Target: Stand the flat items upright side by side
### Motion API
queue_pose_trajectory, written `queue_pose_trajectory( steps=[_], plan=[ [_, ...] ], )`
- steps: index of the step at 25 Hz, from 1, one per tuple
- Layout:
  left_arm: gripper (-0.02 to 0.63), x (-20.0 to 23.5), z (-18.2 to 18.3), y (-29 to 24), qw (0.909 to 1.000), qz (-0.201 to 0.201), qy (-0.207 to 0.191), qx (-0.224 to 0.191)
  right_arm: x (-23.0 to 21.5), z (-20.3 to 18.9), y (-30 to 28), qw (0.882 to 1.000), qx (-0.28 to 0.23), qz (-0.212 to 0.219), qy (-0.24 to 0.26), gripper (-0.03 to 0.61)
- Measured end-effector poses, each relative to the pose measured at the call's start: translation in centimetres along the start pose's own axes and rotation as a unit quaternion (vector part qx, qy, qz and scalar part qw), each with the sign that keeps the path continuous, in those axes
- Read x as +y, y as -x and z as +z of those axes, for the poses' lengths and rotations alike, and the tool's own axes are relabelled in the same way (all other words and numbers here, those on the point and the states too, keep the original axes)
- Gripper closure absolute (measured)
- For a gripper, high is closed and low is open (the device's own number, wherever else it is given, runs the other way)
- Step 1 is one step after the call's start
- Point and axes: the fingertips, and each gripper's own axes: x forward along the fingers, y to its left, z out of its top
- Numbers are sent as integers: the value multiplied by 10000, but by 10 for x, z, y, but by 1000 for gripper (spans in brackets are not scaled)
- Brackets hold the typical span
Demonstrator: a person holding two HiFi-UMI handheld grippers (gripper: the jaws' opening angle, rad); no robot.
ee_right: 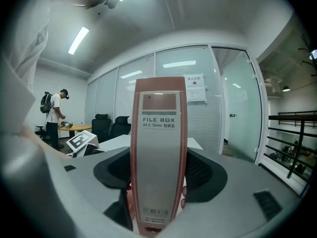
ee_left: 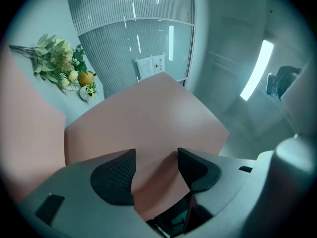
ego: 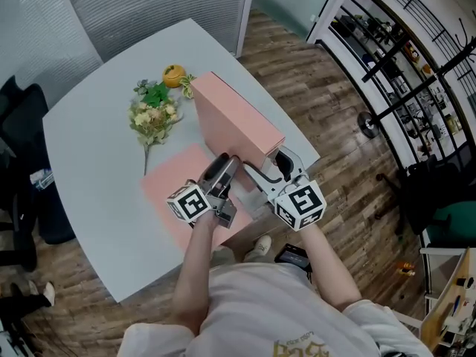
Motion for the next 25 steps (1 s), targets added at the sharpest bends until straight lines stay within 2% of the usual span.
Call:
queue_pose_trajectory(
  steps=[9, 17, 22, 25],
  plan=[
    [359, 8, -1, 5, 10000, 87, -2, 43, 3, -8, 13, 9997, 152, 11, 165, 267],
    [353, 10, -12, 3, 9995, -6, -24, 317, 2, -15, 25, 9997, 164, 23, 156, 267],
    [353, 13, -22, 2, 9980, 63, -215, 595, 0, -32, 32, 9994, 317, -98, 126, 267],
    [353, 14, -28, 2, 9974, 75, -199, 685, -1, -39, 35, 9995, 283, -103, 49, 265]
  ],
)
